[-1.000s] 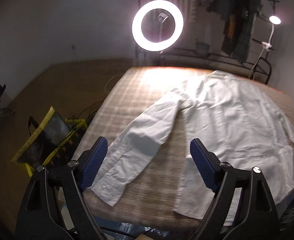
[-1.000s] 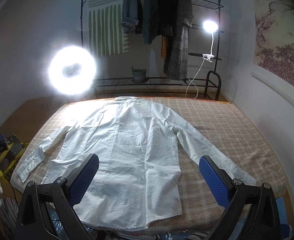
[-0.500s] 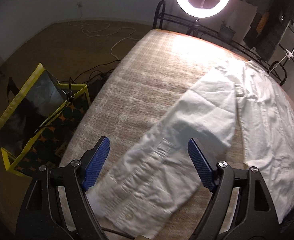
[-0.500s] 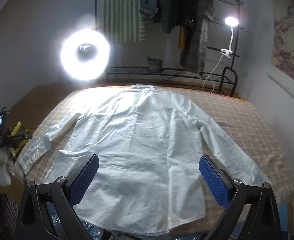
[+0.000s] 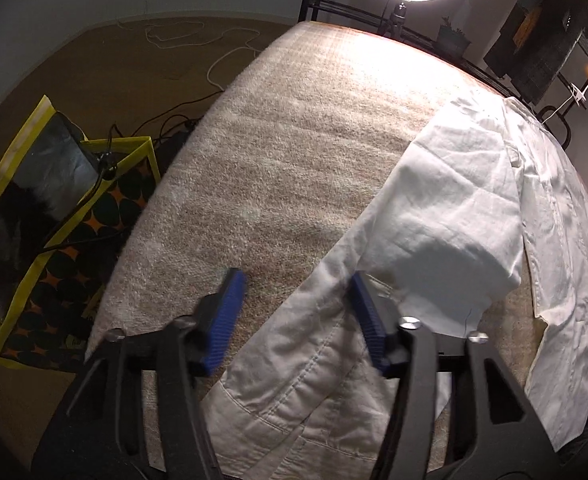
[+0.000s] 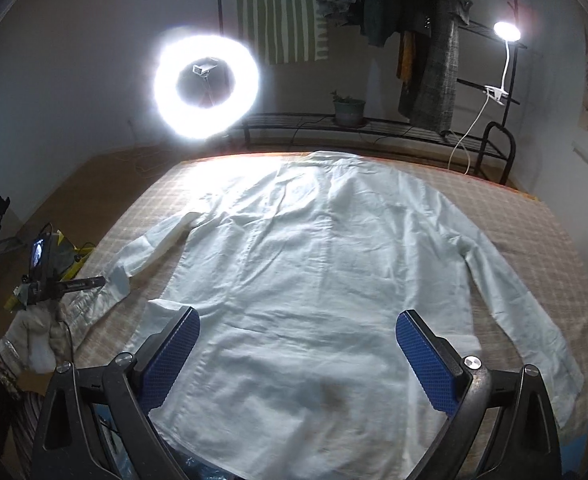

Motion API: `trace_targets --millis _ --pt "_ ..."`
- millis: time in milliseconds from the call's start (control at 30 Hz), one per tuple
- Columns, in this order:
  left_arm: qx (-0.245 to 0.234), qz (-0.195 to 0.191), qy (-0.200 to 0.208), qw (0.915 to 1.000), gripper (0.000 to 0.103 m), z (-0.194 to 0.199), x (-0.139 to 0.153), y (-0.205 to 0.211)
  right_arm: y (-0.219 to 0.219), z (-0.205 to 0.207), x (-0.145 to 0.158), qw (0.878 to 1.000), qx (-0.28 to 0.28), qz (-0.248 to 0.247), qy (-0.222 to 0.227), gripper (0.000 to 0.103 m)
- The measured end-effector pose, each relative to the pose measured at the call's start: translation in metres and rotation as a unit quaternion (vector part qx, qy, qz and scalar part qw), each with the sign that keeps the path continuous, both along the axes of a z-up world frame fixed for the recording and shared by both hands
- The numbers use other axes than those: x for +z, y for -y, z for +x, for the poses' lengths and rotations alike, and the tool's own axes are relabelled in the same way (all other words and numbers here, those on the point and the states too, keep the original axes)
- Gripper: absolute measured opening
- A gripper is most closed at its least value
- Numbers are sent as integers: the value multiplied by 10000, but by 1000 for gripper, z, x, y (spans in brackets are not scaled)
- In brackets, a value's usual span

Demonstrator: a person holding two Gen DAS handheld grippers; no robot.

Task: Fold small clothes
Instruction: 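Move the left gripper to the shirt's side edge and close on it, then fold the gripped shirt side over the back with the left gripper, then open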

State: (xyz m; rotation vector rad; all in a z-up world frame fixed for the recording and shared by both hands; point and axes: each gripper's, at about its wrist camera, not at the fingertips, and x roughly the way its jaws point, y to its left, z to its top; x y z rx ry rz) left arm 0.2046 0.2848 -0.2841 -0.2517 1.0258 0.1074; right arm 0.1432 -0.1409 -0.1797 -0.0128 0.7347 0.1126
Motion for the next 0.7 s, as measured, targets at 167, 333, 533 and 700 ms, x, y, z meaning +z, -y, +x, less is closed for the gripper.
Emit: trace_targets --millis 167,333,533,700 --pt "-143 -46 194 9997 4 -1 1 5 -16 3 -6 9998 125 -167 -20 100" --pt "-223 -121 350 9991 1 -5 10 13 -24 5 -11 9994 222 -243 -74 99" --pt "-173 -499 580 9969 1 -19 26 14 -24 10 -10 9994 257 -204 -56 99" --pt "-437 -629 914 9929 0 -30 51 42 -21 11 -10 9995 273 -148 -66 97"
